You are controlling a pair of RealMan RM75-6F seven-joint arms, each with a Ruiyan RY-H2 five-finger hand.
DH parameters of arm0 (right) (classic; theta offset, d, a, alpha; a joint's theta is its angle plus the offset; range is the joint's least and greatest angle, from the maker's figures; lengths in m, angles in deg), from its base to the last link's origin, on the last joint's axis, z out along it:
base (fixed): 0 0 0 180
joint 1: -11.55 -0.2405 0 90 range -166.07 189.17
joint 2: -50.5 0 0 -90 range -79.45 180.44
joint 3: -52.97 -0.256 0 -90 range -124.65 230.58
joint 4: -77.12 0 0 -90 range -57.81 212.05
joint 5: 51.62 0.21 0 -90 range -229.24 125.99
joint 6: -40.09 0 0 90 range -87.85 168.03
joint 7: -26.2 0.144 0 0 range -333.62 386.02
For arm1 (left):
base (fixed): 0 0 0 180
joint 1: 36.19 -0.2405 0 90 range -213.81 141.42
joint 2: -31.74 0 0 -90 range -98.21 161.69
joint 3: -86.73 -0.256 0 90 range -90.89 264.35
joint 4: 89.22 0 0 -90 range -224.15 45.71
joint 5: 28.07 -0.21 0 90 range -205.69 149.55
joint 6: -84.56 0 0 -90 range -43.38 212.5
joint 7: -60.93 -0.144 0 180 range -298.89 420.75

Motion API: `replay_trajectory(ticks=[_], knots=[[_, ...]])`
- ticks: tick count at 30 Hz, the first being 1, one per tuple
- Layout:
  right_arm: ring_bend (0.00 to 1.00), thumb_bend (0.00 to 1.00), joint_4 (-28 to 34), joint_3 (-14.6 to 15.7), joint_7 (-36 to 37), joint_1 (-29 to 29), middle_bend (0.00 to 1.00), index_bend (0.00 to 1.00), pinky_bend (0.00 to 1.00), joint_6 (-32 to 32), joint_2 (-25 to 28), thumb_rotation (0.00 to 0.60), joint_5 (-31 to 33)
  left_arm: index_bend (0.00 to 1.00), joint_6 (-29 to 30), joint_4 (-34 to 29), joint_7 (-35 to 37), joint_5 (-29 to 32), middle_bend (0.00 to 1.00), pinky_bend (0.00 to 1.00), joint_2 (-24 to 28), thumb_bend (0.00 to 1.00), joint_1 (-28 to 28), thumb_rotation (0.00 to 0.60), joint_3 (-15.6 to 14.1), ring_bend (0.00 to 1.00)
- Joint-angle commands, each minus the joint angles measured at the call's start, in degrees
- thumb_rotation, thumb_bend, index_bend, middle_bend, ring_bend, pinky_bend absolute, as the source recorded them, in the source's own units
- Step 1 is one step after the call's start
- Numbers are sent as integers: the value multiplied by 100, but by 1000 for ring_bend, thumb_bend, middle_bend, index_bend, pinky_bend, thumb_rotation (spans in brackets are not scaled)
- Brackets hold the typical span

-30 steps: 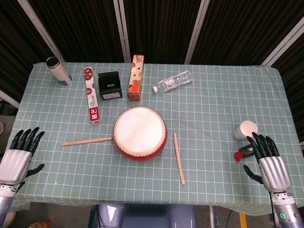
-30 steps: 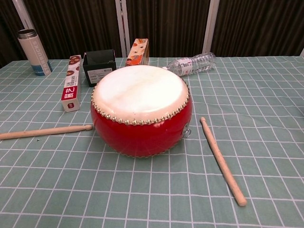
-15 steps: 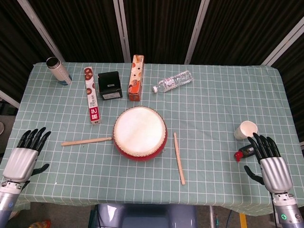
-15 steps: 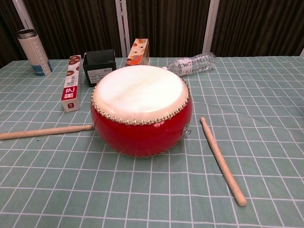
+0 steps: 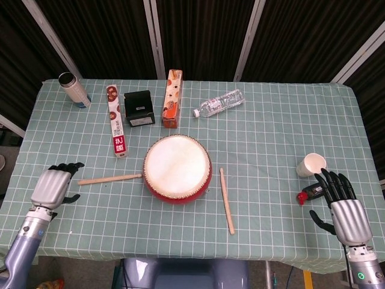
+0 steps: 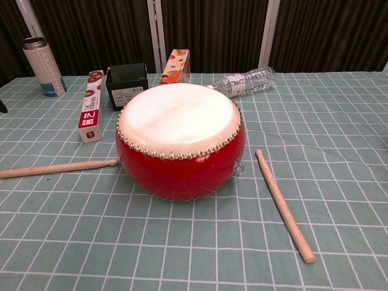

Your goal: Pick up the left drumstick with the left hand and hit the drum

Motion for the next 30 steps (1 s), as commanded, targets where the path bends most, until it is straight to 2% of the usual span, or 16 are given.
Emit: replay_trajectory(ticks=[1,2,3,5,7,10,13,19,30], knots=[[0,299,1,-4,8,-2,0,0,61,1,0,600,0,243,-338,30,-458,457,357,408,-344,65,325,600,158,325],[0,299,-2,-3,7,1,0,0,61,6,-1,600,-2,243,-385,48,-546,554,389,419,-411,67,377,600,171,347],[0,298,-7,-2,9,2,0,0,61,10,-3,600,-4,245,-428,67,-620,648,462,448,-473,71,427,600,185,403],[0,298,-8,-2,11,4,0,0,61,14,-3,600,-7,251,-485,151,-751,791,634,542,-613,86,530,600,219,547],[0,298,-9,-5,17,6,0,0,61,14,0,600,0,289,-535,236,-857,907,829,682,-732,112,625,600,241,722],[0,298,-6,-11,36,5,0,0,61,13,8,600,12,371,-556,350,-980,1043,985,811,-874,142,737,600,282,889],[0,298,-12,-8,41,9,0,0,61,15,6,600,9,418,-564,451,-1123,1197,1000,882,-994,184,828,600,304,961],[0,298,-14,-9,50,15,0,0,61,18,8,600,15,498,-572,575,-1325,1680,1000,937,-1178,252,957,600,373,1000],[0,299,-6,1,39,16,0,0,61,6,3,600,9,470,-636,912,-1372,2266,1000,938,-1313,278,1053,600,300,1000]])
